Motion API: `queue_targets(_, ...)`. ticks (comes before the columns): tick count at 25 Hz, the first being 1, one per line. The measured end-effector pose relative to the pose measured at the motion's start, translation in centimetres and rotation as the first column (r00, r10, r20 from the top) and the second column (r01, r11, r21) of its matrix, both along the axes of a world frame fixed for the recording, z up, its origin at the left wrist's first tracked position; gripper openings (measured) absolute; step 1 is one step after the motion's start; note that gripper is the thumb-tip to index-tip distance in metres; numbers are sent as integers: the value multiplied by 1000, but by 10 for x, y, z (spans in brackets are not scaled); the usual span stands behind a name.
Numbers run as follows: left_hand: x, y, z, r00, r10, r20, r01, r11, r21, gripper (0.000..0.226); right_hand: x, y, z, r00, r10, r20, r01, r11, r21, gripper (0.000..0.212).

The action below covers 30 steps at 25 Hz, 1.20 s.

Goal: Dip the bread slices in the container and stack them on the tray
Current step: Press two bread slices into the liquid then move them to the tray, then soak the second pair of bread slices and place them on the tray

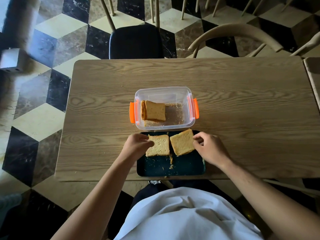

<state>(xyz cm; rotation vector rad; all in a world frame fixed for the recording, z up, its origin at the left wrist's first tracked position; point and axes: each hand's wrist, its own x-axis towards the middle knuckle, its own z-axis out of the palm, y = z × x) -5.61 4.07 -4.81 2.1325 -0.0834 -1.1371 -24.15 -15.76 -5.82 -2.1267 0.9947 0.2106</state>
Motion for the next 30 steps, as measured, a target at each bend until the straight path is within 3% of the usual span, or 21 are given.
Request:
queue_targets(3, 12, -12, 25, 1000, 4, 14, -3, 993, -121, 32, 28, 7, 24, 985, 111, 129, -113, 994, 8, 16)
queue_targets(6, 30, -33, 39, 992, 122, -9, -120, 959, -255, 26, 74, 9, 40, 949, 173, 264, -179, 984, -2, 16)
queue_targets(8, 40, -49, 37, 985, 172, 29, -160, 953, -256, 29, 107, 7, 38, 933, 200, 299, -200, 979, -32, 16)
queue_targets(11, 48, -70, 28, 980, 184, 75, -169, 971, -168, 38, 148, 5, 18, 965, 176, 197, -180, 984, 6, 20)
queue_targets(15, 46, -82, 19, 986, 142, 83, -128, 980, -151, 29, 179, 7, -15, 981, 170, -89, -168, 985, 29, 54)
queue_targets(18, 41, -87, 17, 986, 155, 56, -142, 973, -184, 38, 192, 11, -30, 974, 128, -188, -119, 991, 61, 75)
queue_targets(20, 38, -90, 18, 983, 174, 63, -157, 964, -214, 46, 195, 14, -32, 981, 99, -170, -82, 991, 104, 75)
queue_targets(26, 32, -102, 16, 939, 344, 19, -327, 906, -270, 27, 198, 12, -32, 995, -39, -95, 50, 992, 117, 63)
queue_targets(30, 27, -107, 22, 909, 415, -36, -409, 872, -268, 19, 209, 14, -36, 978, -85, -191, 119, 977, 177, 63)
